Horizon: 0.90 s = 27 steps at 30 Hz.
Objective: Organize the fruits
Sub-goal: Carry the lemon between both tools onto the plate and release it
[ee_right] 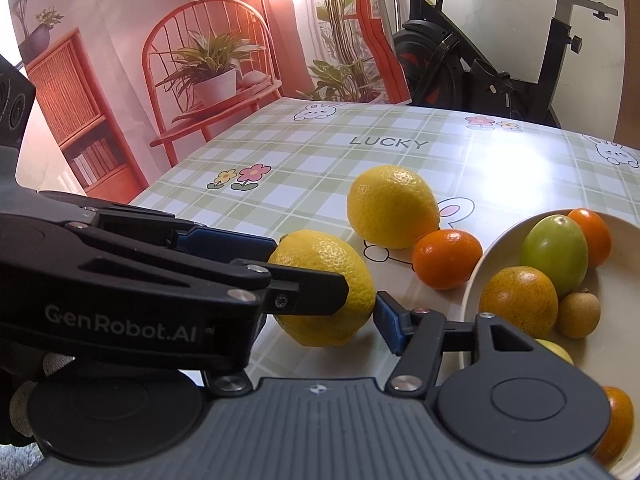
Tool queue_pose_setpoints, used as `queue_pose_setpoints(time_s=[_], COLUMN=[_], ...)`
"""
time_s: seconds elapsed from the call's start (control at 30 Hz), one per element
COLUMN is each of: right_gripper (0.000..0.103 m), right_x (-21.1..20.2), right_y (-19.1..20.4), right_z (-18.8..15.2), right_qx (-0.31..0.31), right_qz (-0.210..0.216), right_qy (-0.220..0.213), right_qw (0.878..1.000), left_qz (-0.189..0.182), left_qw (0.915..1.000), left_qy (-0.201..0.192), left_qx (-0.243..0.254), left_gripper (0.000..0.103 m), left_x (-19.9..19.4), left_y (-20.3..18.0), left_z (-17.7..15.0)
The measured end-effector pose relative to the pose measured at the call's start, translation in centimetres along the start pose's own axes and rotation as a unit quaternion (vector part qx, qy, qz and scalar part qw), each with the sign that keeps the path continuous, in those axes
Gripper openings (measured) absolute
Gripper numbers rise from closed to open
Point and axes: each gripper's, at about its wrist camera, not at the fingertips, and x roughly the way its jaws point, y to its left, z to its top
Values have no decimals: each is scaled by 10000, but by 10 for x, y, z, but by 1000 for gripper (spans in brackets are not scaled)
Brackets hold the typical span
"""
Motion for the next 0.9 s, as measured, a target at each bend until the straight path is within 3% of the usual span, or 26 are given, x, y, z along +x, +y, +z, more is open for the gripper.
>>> queue_pose_setpoints(time_s=[0.43, 0.9], right_gripper=[61, 61], right_x=[-57, -95], right_y=[-17, -91], right_z=[3, 0], right_qx=[266, 935], right_qz=[-177, -810], right_qy=[-917, -1351], right_qw=[9953, 9831], left_qz=[-24, -471], left_qw=[9970, 9898], left_qy=[-424, -258], left_qx=[650, 1319], left_gripper=[56, 56], left_x=[-17, 48], left_y=[-58, -140], left_z=[29, 67])
